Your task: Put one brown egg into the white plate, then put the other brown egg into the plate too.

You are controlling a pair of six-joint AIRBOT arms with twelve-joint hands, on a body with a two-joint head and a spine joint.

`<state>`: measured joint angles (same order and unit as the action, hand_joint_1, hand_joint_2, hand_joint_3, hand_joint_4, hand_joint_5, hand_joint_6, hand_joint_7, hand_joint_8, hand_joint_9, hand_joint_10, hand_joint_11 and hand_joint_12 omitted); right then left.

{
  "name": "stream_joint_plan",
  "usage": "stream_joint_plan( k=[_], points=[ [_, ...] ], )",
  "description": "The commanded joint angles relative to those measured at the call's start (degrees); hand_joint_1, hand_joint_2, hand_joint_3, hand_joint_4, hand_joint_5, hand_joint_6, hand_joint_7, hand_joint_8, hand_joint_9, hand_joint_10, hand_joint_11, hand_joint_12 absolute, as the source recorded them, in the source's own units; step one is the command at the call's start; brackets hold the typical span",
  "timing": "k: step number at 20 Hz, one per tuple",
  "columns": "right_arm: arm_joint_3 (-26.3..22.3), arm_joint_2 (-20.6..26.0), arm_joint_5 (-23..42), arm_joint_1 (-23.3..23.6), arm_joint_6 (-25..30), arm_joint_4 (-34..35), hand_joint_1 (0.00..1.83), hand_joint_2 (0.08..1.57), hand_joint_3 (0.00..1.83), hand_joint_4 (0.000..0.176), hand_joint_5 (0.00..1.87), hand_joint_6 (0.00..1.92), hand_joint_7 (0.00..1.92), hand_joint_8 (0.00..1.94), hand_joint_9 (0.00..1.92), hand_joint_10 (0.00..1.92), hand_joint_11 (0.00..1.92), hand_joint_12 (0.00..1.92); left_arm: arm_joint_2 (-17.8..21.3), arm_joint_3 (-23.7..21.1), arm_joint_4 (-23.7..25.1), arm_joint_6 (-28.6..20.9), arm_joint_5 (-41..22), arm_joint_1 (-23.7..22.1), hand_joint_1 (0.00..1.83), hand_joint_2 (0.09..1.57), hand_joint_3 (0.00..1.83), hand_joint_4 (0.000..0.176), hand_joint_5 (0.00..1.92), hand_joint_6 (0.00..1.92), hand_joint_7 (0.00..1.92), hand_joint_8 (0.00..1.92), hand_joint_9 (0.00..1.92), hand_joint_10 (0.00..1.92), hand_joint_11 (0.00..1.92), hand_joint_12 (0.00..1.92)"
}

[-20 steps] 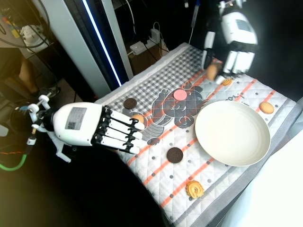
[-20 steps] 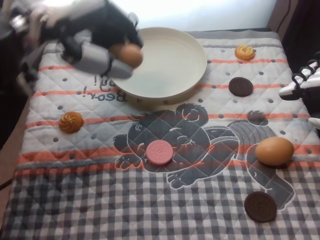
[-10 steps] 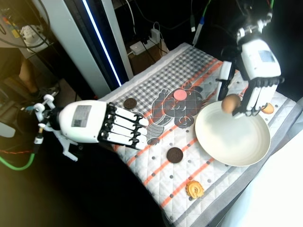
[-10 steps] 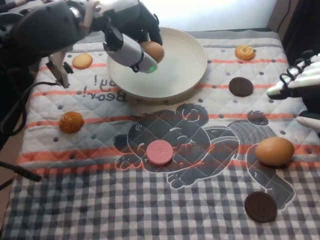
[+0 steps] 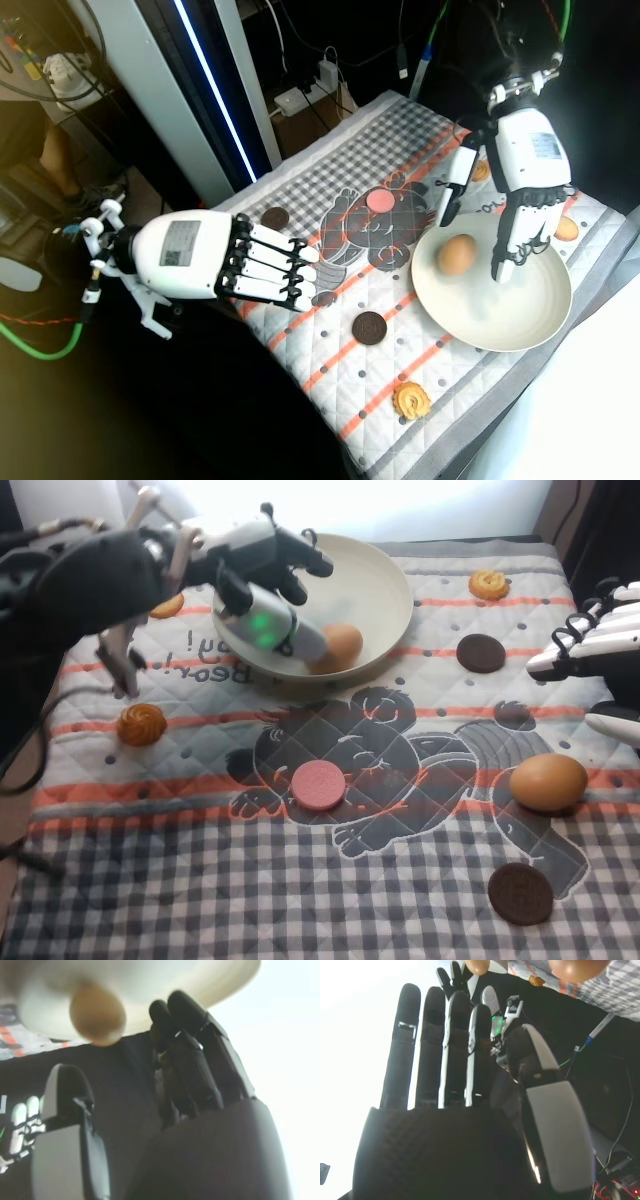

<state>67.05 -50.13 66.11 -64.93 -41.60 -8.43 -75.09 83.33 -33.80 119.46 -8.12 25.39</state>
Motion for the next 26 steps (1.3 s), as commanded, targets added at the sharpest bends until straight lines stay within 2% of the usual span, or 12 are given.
stream_joint_plan(
  k=[1,2,5,6,9,11,13,17,21,23,24,26],
  points=[
    [0.2,0.3,7.1,1.0,0.1,1.9,0.64,1.38,0.0,0.006,0.69,0.0,0.78,0.0,0.73,0.0,0.47,0.61,1.4,-0.8,2.5,-4.6,-8.5,-0.2,0.82,0.97,0.0,0.089,0.36,0.0,0.63,0.0,0.77,0.03,0.34,1.15],
    [0.1,0.6,7.9,1.2,0.1,1.9,0.44,1.37,0.0,0.031,0.58,0.0,0.7,0.0,0.66,0.0,0.4,0.56,4.0,-3.4,7.7,-12.9,-11.6,1.0,0.78,0.98,0.0,0.106,0.3,0.0,0.53,0.0,0.65,0.0,0.23,1.04],
    [-0.2,1.3,8.8,1.2,0.1,1.8,0.33,1.33,0.0,0.03,0.45,0.0,0.63,0.0,0.6,0.0,0.44,0.34,10.0,-9.1,17.2,-28.0,-19.7,4.1,0.73,1.0,0.0,0.096,0.25,0.0,0.44,0.0,0.57,0.0,0.11,1.21],
    [-0.5,1.4,9.1,1.2,0.1,0.6,0.31,1.25,0.0,0.043,0.34,0.0,0.55,0.0,0.56,0.0,0.47,0.24,14.0,-13.2,21.6,-34.3,-24.6,6.2,0.7,1.0,0.0,0.141,0.21,0.0,0.41,0.0,0.51,0.0,0.01,1.24],
    [-0.9,1.0,8.7,1.1,0.1,-1.6,0.39,1.09,0.0,0.025,0.3,0.0,0.47,0.0,0.52,0.0,0.47,0.08,21.7,-21.1,26.4,-39.6,-31.6,10.6,0.71,0.96,0.0,0.122,0.27,0.01,0.46,0.01,0.54,0.01,0.0,1.31],
    [-0.8,0.2,7.1,0.7,0.1,-2.5,0.45,1.06,0.0,0.021,0.25,0.0,0.45,0.0,0.5,0.0,0.49,0.08,26.1,-26.0,28.3,-39.6,-35.3,13.7,0.72,0.95,0.0,0.127,0.31,0.01,0.5,0.01,0.59,0.03,0.01,1.38],
    [-0.7,-0.3,5.8,0.7,0.1,-3.5,0.52,1.02,0.0,0.041,0.22,0.0,0.5,0.02,0.57,0.02,0.59,0.13,29.6,-29.8,29.0,-39.6,-38.6,16.5,0.68,0.93,0.0,0.089,0.39,0.01,0.6,0.02,0.67,0.04,0.03,1.34],
    [-0.7,-0.9,2.8,0.5,0.1,-4.6,0.74,0.99,0.0,0.002,0.34,0.0,0.64,0.0,0.72,0.0,0.46,0.68,32.6,-32.8,28.5,-39.7,-42.3,19.9,0.72,0.91,0.0,0.07,0.44,0.0,0.67,0.01,0.73,0.06,0.04,1.48],
    [0.1,-2.4,1.6,0.3,0.1,-4.6,0.87,1.01,0.0,0.0,0.51,0.0,0.74,0.02,0.87,0.07,0.48,1.1,32.6,-32.9,27.8,-39.7,-41.3,20.3,0.76,0.89,0.0,0.065,0.47,0.01,0.7,0.01,0.77,0.08,0.08,1.47],
    [0.6,-3.2,1.1,0.3,0.1,-4.6,0.9,1.0,0.0,0.0,0.54,0.0,0.77,0.03,0.81,0.37,0.5,1.2,32.6,-33.1,27.8,-39.7,-41.4,20.5,0.77,0.88,0.0,0.073,0.47,0.01,0.7,0.01,0.77,0.08,0.08,1.45],
    [1.0,-3.6,0.6,0.4,0.1,-4.6,0.94,1.0,0.0,0.0,0.61,0.0,0.82,0.06,0.61,0.99,0.52,1.34,32.6,-33.2,27.8,-39.7,-41.4,20.5,0.8,0.87,0.0,0.069,0.49,0.01,0.72,0.01,0.8,0.09,0.1,1.47],
    [1.7,-4.6,0.1,0.4,0.1,-4.6,0.99,1.01,0.0,0.0,0.69,0.01,0.8,0.33,0.63,1.22,0.62,1.43,32.6,-33.2,27.7,-39.7,-41.2,20.5,0.82,0.86,0.0,0.076,0.48,0.0,0.71,0.01,0.8,0.09,0.09,1.47]
  ],
)
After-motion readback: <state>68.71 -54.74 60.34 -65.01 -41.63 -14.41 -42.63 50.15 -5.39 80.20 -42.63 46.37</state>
